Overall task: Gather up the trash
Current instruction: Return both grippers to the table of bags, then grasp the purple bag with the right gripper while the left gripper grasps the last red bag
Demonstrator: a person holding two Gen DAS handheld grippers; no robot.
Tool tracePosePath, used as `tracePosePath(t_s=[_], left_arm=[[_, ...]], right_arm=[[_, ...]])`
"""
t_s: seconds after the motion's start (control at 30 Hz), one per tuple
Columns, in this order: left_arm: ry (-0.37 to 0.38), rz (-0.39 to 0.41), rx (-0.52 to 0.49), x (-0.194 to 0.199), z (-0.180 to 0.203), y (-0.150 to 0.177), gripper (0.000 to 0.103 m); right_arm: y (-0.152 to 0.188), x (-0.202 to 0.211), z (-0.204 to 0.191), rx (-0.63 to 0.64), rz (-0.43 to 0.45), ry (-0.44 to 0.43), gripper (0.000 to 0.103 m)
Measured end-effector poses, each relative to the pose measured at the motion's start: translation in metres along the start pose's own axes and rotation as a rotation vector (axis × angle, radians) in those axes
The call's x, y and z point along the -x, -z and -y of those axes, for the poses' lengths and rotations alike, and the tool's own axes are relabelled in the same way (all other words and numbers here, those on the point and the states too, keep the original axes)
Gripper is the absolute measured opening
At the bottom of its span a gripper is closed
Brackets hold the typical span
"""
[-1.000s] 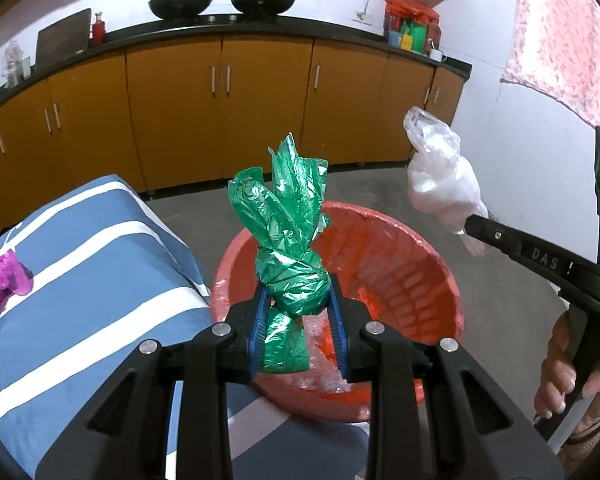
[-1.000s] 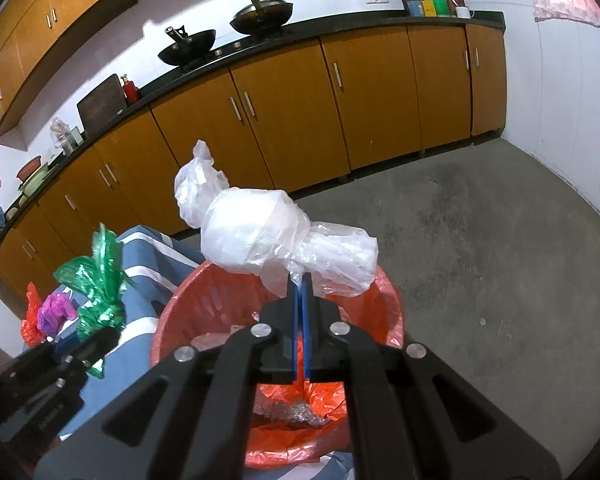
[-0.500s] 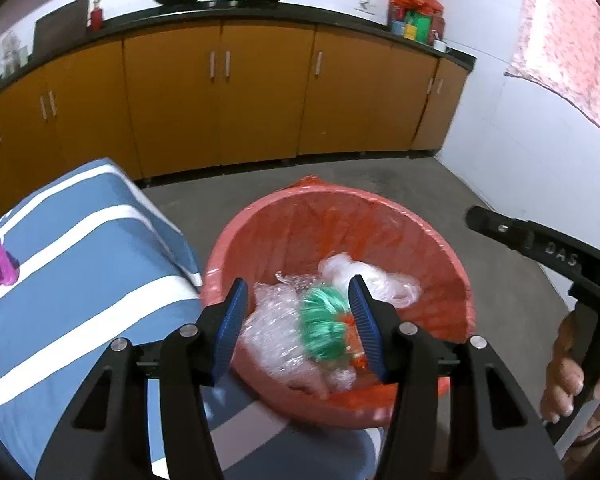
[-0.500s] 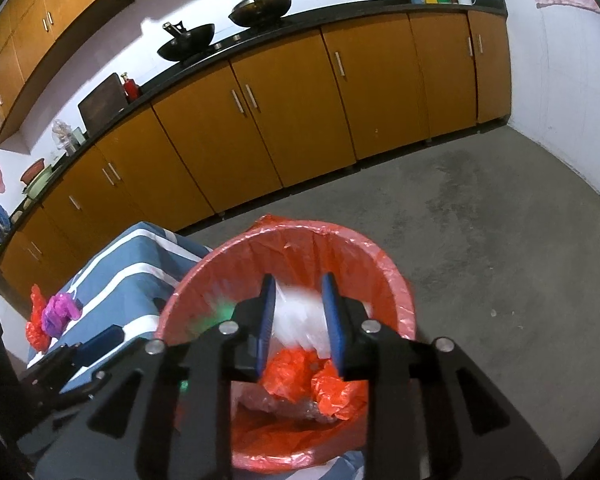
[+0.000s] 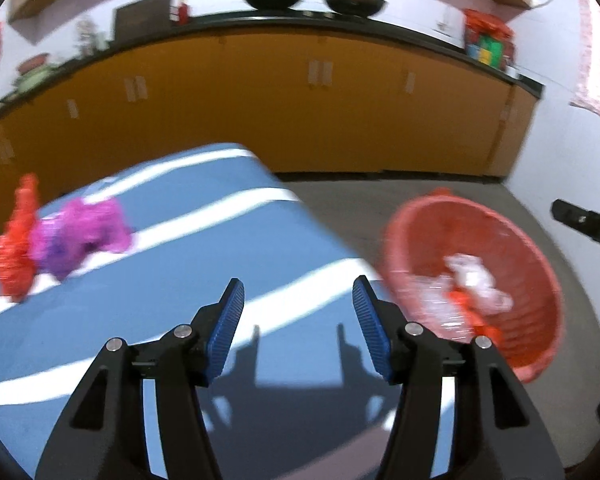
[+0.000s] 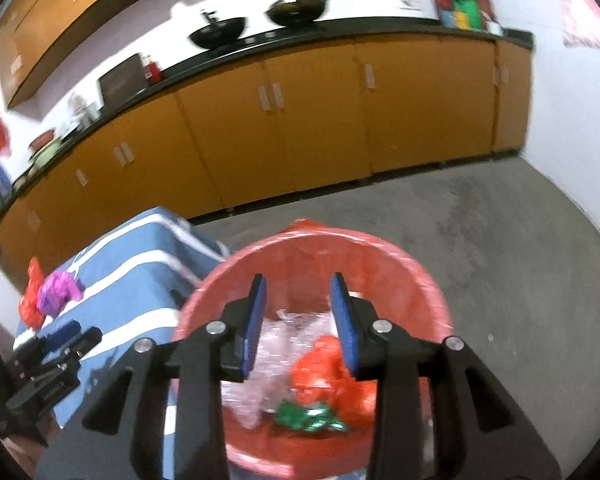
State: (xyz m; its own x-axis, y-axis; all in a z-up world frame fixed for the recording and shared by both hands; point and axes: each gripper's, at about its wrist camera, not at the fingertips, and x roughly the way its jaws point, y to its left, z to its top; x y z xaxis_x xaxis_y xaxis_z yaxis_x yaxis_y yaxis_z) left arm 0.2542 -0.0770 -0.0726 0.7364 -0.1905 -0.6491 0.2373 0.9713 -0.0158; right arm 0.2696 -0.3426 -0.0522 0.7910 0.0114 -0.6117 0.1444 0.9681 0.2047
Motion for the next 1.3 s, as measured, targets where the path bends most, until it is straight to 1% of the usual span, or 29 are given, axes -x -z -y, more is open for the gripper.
tracePosePath(t_s=[0.1,0.2,0.4,0.43,0.57,0.63,0.67,0.83,0.97,1.13,1.27,1.3], left_arm=[[-0.103,0.029,0.022,0.012,-0.044,0.007,0.061],[-0.176,0.041,0.053,0.019,-0.082,0.013,0.062],[-0.35,0.055,0.129,0.035,-0.171,0.033,0.066],[-0.366,0.055,0.143,0.036,-0.18,0.035,0.066],[-0.447,0.062,0.218,0.044,-0.23,0.046,0.07],[-0.475,0.067,0.251,0.048,-0.249,0.048,0.075],[-0.49,0.074,0.266,0.05,-0.258,0.05,0.076],[-0.539,0.097,0.312,0.05,-0.29,0.047,0.078],[-0.559,0.108,0.342,0.049,-0.309,0.046,0.08],[-0.545,0.115,0.405,0.049,-0.328,0.047,0.081],[-0.536,0.121,0.405,0.048,-0.331,0.046,0.082],[-0.535,0.121,0.403,0.047,-0.33,0.045,0.082]], right_arm=[[0.0,-0.013,-0.043,0.069,-0.022,-0.049,0.037],[0.001,-0.026,-0.085,0.117,-0.048,-0.101,0.038],[0.013,-0.055,-0.179,0.202,-0.105,-0.212,0.038],[0.018,-0.061,-0.199,0.223,-0.118,-0.234,0.038],[0.033,-0.077,-0.255,0.273,-0.156,-0.293,0.038],[0.039,-0.083,-0.279,0.28,-0.17,-0.322,0.038],[0.041,-0.087,-0.295,0.282,-0.177,-0.342,0.038],[0.048,-0.103,-0.358,0.283,-0.194,-0.394,0.038],[0.048,-0.116,-0.392,0.273,-0.194,-0.381,0.038],[0.046,-0.135,-0.408,0.21,-0.219,-0.376,0.038],[0.051,-0.148,-0.416,0.231,-0.226,-0.345,0.038],[0.053,-0.152,-0.418,0.244,-0.232,-0.336,0.031]])
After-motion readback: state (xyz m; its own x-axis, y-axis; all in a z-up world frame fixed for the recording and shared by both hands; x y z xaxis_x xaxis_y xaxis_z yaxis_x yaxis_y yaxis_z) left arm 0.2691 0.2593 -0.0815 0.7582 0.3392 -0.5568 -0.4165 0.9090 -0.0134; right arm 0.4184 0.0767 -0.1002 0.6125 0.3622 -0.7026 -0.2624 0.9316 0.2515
